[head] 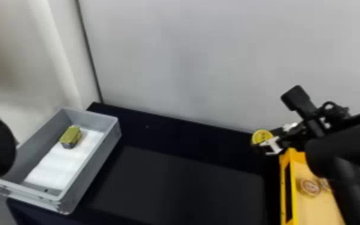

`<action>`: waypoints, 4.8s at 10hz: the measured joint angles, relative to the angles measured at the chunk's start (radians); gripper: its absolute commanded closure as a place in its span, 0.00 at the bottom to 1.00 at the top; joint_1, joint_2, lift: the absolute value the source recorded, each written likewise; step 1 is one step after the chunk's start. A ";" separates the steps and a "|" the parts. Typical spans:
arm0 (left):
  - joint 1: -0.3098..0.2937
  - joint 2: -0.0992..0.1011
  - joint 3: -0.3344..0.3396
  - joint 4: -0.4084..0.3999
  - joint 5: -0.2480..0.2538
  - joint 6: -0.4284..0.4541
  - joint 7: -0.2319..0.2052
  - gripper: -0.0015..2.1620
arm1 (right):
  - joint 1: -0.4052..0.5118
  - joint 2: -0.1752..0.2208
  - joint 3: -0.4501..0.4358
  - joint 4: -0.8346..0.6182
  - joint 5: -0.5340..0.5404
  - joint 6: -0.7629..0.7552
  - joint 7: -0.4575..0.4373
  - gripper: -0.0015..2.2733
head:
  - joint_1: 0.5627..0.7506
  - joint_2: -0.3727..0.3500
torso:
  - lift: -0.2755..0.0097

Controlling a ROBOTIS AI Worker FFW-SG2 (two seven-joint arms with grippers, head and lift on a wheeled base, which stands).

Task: Pick up the round yellow can and place it in the yellow rectangular box

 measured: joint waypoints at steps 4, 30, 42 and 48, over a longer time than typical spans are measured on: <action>-0.003 0.001 -0.001 -0.005 -0.002 0.007 -0.003 0.04 | 0.009 -0.033 -0.103 -0.004 0.029 0.001 -0.004 0.35 | 0.70 0.41 | 0.97; -0.007 0.000 0.002 -0.011 -0.002 0.007 -0.004 0.04 | 0.090 0.006 -0.414 0.354 0.059 -0.080 -0.090 0.35 | 0.70 0.41 | 0.97; -0.006 -0.001 0.005 -0.015 -0.002 0.008 -0.004 0.04 | 0.106 0.058 -0.467 0.459 0.049 -0.071 -0.116 0.00 | 0.70 0.41 | 0.97; -0.001 -0.002 0.010 -0.018 -0.001 0.013 -0.004 0.04 | 0.137 0.046 -0.456 0.221 0.107 0.020 -0.089 0.00 | 0.70 0.41 | 0.97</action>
